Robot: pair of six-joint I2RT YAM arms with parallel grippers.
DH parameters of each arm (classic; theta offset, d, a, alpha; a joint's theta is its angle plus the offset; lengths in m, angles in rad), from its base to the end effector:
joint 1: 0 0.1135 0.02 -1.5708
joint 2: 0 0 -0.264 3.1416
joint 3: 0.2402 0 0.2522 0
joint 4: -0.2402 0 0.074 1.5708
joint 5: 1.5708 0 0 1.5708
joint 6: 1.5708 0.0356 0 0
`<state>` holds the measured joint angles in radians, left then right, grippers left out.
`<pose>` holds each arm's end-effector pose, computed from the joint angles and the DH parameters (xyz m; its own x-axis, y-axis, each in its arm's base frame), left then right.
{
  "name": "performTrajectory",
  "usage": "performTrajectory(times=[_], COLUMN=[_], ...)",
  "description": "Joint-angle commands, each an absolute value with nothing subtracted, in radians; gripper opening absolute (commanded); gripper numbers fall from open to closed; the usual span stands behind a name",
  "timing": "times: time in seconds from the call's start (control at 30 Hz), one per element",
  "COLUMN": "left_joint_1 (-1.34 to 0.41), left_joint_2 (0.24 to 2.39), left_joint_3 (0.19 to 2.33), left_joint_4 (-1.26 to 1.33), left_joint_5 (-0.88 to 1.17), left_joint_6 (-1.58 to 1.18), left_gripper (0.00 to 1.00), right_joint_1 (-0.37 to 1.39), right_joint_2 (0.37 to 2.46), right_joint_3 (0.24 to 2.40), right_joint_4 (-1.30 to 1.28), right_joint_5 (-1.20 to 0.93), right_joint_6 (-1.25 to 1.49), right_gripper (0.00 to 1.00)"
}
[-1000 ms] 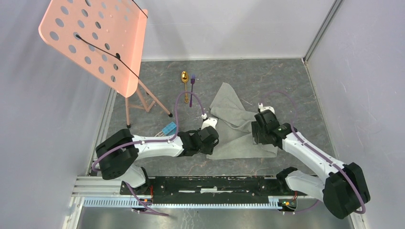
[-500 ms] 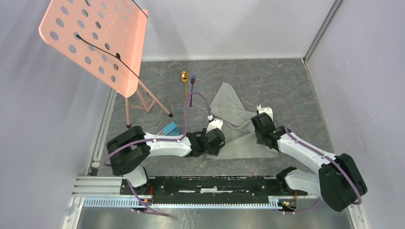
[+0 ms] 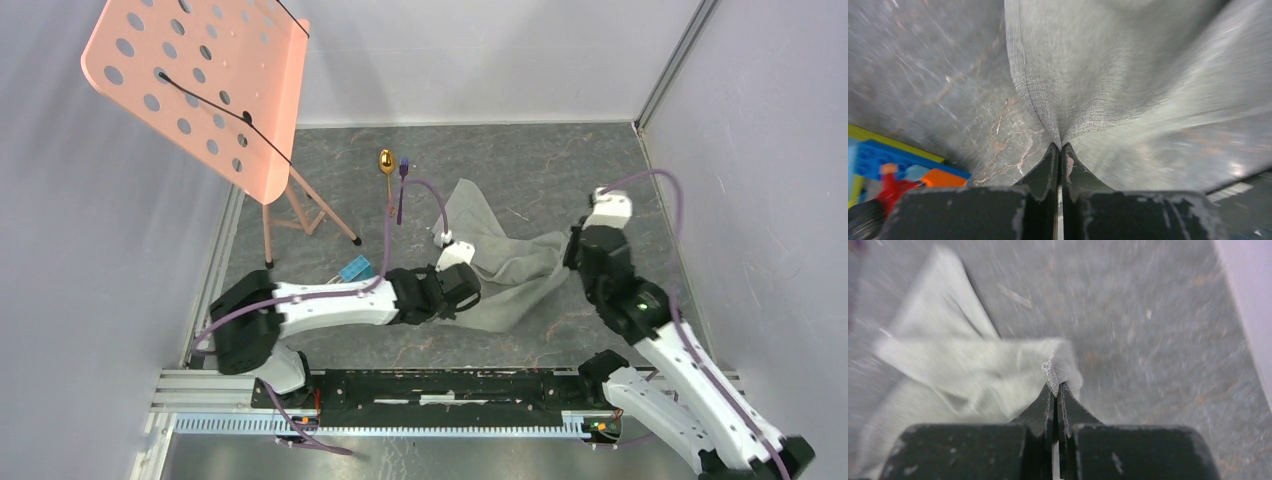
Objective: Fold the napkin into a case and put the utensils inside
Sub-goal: Pick up the crumpled napkin from the center of the board, then flatten out the crumpled napkin at the center of the board.
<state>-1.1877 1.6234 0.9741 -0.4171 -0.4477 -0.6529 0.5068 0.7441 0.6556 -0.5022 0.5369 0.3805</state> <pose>0.1326 -0.2878 0.1839 -0.7204 0.3224 -0.6141 0.4032 0.9151 0.0074 0.1504 0.0627 0.2722 -0.4691 0.1046 -0.8769 0.1384 0.9894 0.0440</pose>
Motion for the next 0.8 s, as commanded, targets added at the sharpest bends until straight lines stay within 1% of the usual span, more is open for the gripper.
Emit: performTrajectory(times=[0.0,0.1,0.2,0.37,0.53,0.63,0.73,0.77], left_joint_1=[-1.216,-1.219,-1.222,-1.228,-1.227,-1.227,-1.227,-1.228], left_joint_2=[1.359,1.237,1.156,1.088,1.064,1.056,1.101,1.127], left_joint_3=[1.192,1.331,1.453,1.608,1.678,1.673,1.669,1.673], left_joint_4=[-0.511,-0.506,-0.476,-0.454,-0.426,-0.371,-0.349,-0.347], left_joint_5=[-0.519,-0.513,-0.437,-0.272,-0.208,-0.23,-0.365,-0.431], left_joint_6=[-0.517,-0.42,-0.326,-0.281,-0.278,-0.269,-0.26,-0.256], left_gripper=[0.02,0.02,0.02,0.02,0.02,0.02,0.02,0.02], right_joint_1=[0.509,0.509,0.509,0.508,0.509,0.509,0.509,0.509], right_joint_2=[0.628,0.588,0.531,0.373,0.301,0.304,0.33,0.344], right_joint_3=[0.931,1.106,1.233,1.26,1.255,1.27,1.247,1.221], right_joint_4=[-0.565,-0.58,-0.561,-0.365,-0.271,-0.265,-0.248,-0.235], right_joint_5=[0.626,0.633,0.63,0.518,0.501,0.518,0.584,0.642], right_joint_6=[0.349,0.322,0.314,0.285,0.287,0.284,0.284,0.287], right_gripper=[0.0,0.0,0.0,0.0,0.0,0.0,0.0,0.0])
